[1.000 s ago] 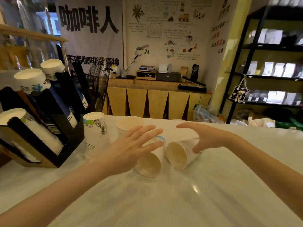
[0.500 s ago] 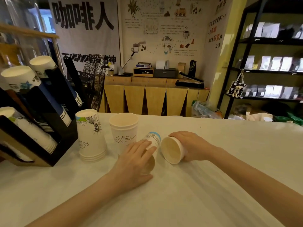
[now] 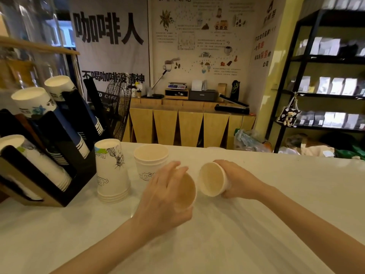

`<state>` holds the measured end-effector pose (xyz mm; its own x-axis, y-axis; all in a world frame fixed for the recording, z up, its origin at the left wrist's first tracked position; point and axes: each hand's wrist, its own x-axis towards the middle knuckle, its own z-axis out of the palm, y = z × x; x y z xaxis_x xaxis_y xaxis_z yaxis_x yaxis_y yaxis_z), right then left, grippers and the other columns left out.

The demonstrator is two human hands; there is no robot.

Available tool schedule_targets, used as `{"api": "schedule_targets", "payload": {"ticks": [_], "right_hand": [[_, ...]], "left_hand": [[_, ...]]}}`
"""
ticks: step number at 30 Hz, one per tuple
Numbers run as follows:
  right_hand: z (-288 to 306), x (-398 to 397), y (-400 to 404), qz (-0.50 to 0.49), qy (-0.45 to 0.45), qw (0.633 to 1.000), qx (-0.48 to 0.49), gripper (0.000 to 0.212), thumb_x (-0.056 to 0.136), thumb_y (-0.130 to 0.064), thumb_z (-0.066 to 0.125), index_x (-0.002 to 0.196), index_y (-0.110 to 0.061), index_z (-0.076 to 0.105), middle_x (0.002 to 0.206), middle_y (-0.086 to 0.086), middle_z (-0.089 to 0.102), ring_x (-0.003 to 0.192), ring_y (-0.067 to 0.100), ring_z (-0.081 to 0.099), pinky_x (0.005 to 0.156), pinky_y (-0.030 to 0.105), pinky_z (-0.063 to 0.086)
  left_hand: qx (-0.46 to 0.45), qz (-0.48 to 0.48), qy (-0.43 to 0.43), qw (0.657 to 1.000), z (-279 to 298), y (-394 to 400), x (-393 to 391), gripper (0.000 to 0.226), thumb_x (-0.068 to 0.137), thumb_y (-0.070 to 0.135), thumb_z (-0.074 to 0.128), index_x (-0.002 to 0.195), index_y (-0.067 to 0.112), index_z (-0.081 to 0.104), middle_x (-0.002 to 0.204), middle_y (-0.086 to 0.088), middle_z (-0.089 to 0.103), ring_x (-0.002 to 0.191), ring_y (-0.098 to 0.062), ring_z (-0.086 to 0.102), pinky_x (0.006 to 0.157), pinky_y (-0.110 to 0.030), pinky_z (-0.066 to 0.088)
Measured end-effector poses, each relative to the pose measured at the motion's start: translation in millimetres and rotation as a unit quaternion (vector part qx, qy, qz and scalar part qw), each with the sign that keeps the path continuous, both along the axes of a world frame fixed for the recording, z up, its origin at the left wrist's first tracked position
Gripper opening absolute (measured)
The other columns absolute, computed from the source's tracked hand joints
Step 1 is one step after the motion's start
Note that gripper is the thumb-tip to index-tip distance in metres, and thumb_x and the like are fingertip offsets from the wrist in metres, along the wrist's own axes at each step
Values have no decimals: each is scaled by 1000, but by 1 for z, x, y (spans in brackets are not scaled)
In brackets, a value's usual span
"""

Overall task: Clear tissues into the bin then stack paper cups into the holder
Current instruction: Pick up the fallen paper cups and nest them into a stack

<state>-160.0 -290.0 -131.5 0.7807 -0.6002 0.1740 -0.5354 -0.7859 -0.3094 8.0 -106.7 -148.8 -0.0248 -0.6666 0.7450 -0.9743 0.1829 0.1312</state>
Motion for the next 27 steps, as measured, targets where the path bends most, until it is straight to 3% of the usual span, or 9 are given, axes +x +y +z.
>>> {"api": "schedule_targets", "payload": {"ticks": [2,5,9,15,17,23,27], "right_hand": [[7,2,-2,-3,-75,995,63,89,55,-24,85,130,-32,36,131,-5,48,119,16,46,106,45,38],[17,12,-1,-35,-182,976,118,88,57,-13,86,125,-30,32,121,-6,45,113,14,43,98,35,38],[25,32,3,-41,-289,936,199,95,58,-9,85,134,-21,28,125,2,47,119,21,45,94,38,41],[63,56,13,-1,-411,878,245,89,62,-6,81,135,-19,32,127,1,49,121,21,45,96,42,44],[79,65,18,2,-445,861,246,87,64,-7,80,135,-21,32,129,1,50,120,20,46,96,44,46],[118,88,36,58,-521,824,215,80,70,-17,76,134,-24,30,119,-6,52,108,11,52,75,23,51],[137,105,47,102,-553,793,234,73,71,-15,75,129,-25,32,116,-7,54,106,9,55,72,21,55]], "left_hand": [[-36,-20,42,998,33,8,2,81,61,49,67,128,18,34,132,0,32,119,-11,36,100,-20,36],[-97,-28,99,990,87,18,9,76,61,51,65,124,18,38,128,3,35,113,-3,33,93,0,28],[-129,-19,180,975,134,23,34,76,58,49,67,123,27,36,125,3,41,108,-9,46,86,-14,41],[-58,11,251,966,156,7,73,76,65,29,78,129,23,38,135,-1,42,110,-15,49,77,-23,46],[-30,27,252,967,152,0,81,77,64,30,78,129,24,37,135,-1,40,112,-16,47,81,-28,46],[112,63,249,960,119,-16,87,88,58,42,79,131,26,33,139,0,34,116,-17,43,90,-36,45],[170,92,243,951,96,-26,84,96,58,47,78,136,25,26,144,0,28,122,-19,42,100,-45,44]]}}
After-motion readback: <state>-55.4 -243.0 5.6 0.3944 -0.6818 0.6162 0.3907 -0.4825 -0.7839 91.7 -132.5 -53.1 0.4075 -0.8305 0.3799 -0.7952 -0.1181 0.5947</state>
